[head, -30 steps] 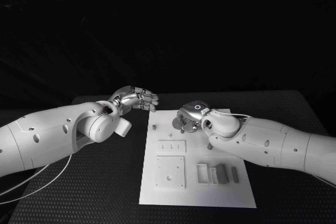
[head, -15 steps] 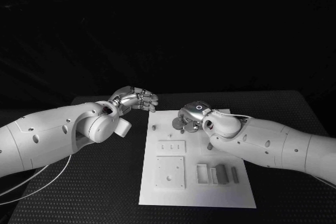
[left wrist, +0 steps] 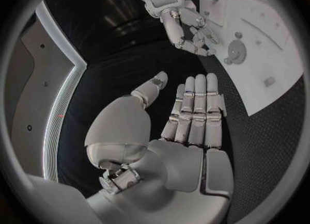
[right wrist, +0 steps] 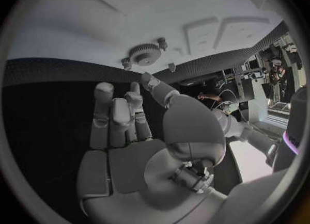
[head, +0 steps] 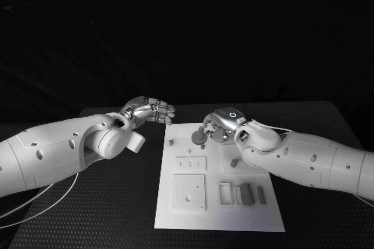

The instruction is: Assemble the parts on the task board

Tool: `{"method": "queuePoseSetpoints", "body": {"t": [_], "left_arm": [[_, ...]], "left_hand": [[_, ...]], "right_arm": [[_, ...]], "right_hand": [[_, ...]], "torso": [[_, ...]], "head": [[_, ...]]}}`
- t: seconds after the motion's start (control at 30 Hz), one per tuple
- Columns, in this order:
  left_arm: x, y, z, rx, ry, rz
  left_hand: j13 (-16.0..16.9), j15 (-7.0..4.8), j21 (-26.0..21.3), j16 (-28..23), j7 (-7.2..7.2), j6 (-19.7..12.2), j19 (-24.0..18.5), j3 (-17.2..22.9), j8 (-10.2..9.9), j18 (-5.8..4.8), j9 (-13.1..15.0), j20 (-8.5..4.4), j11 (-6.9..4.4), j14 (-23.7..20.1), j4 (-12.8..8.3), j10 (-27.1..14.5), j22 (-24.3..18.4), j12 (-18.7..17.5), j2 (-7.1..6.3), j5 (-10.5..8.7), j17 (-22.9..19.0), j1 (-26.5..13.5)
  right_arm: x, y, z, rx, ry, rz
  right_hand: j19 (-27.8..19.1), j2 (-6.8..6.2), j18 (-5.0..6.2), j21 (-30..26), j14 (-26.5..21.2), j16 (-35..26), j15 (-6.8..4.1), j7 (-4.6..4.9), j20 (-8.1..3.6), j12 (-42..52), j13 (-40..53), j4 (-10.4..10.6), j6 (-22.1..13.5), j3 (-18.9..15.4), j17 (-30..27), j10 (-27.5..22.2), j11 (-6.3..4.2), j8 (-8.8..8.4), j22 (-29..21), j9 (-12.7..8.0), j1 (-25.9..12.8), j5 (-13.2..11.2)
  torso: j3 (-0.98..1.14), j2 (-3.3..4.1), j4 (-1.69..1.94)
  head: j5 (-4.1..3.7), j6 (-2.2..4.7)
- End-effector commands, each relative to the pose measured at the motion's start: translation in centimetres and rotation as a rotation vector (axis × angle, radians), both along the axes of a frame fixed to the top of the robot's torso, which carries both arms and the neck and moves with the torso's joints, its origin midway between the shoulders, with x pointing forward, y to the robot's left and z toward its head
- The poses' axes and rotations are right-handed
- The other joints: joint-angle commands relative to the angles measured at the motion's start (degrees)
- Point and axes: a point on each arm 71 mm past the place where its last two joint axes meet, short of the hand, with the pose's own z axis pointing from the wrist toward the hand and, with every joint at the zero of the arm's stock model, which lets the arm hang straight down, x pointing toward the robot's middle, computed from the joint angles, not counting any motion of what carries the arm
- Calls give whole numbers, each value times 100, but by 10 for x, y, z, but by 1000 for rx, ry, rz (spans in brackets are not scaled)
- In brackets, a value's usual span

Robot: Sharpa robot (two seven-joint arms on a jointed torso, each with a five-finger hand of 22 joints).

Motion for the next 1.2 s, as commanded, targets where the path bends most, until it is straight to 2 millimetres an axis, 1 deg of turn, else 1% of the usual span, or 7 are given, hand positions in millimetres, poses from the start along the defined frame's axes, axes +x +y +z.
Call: {"method": "queuePoseSetpoints", "body": {"t": [0.03, 0.33, 0.47, 0.57, 0.67, 0.8, 1.2], "left_arm": [[0, -1, 2, -4, -10, -8], [2, 7, 2, 8, -21, 8], [3, 10, 1, 13, -22, 16], [3, 10, 2, 13, -23, 16], [2, 10, 1, 14, -23, 15], [3, 9, 1, 13, -23, 12], [3, 8, 1, 13, -21, 7]], "left_hand": [[6, 47, -22, -36, 5, -33, -15, -2, -23, 34, 6, 9, 35, 13, 20, -19, 9, -38, -25, -23, 7, -19], [11, 45, -23, -40, 2, -26, -13, 2, -20, 36, 11, 8, 33, 16, 16, -12, 12, -38, -21, -23, 13, -10], [20, 43, -22, -42, -2, -15, -7, 2, -14, 37, 17, 7, 27, 25, 13, 2, 16, -34, -18, -23, 21, -4], [24, 42, -22, -43, -5, -10, -6, 2, -12, 38, 20, 6, 24, 29, 11, 9, 18, -32, -20, -23, 25, -1], [25, 42, -22, -45, -6, -8, -6, 2, -11, 38, 21, 6, 23, 30, 9, 11, 19, -32, -21, -23, 27, 0], [26, 42, -23, -46, -6, -8, -6, 2, -11, 38, 22, 6, 23, 30, 7, 12, 20, -33, -23, -23, 28, 2], [30, 42, -25, -52, -7, -7, -7, 1, -11, 37, 25, 7, 22, 29, 5, 12, 21, -36, -25, -23, 32, 3]], "right_arm": [[-2, -7, 7, 75, 31, -2], [-1, -55, 29, 296, 180, 74], [0, -83, 33, 328, 211, 62], [0, -98, 32, 315, 221, 48], [4, -114, 30, 304, 230, 25], [5, -132, 26, 294, 231, -9], [4, -164, 4, 270, 218, -103]], "right_hand": [[38, -101, 115, -37, 45, -29, 5, 80, 2, 14, -13, 30, -57, -18, -7, 43, 8, 17, 100, -5, -9, 11], [12, -165, 115, -80, -57, -88, 19, 103, 7, 12, -28, 76, -114, 38, -143, -9, 27, -21, 92, -22, 19, 15], [-18, -255, 115, -105, -107, -101, 41, 124, 24, 20, -21, 86, -147, 56, -131, -73, 50, -38, 95, -27, 62, 14], [-43, -350, 115, -120, -143, -107, 51, 133, 37, 24, -19, 82, -165, 68, -122, -115, 62, -47, 99, -28, 117, 13], [-68, -485, 115, -136, -184, -115, 65, 148, 55, 28, -19, 101, -194, 71, -112, -161, 74, -60, 104, -29, 174, 11], [-102, -589, 115, -151, -230, -125, 83, 168, 77, 30, -21, 125, -249, 64, -102, -211, 93, -87, 109, -37, 223, 9], [-208, -783, 115, -195, -360, -144, 162, 253, 148, 38, -37, 291, -474, 10, -77, -359, 175, -196, 115, -78, 222, 7]], "torso": [[5, 1, -10], [20, -8, -17], [18, -16, -28], [13, -14, -20], [27, -23, -46], [43, -26, -48], [44, -25, -34]], "head": [[-15, 24], [-24, 83], [-103, 114], [-163, 142], [-168, 145], [-189, 138], [-288, 156]]}}
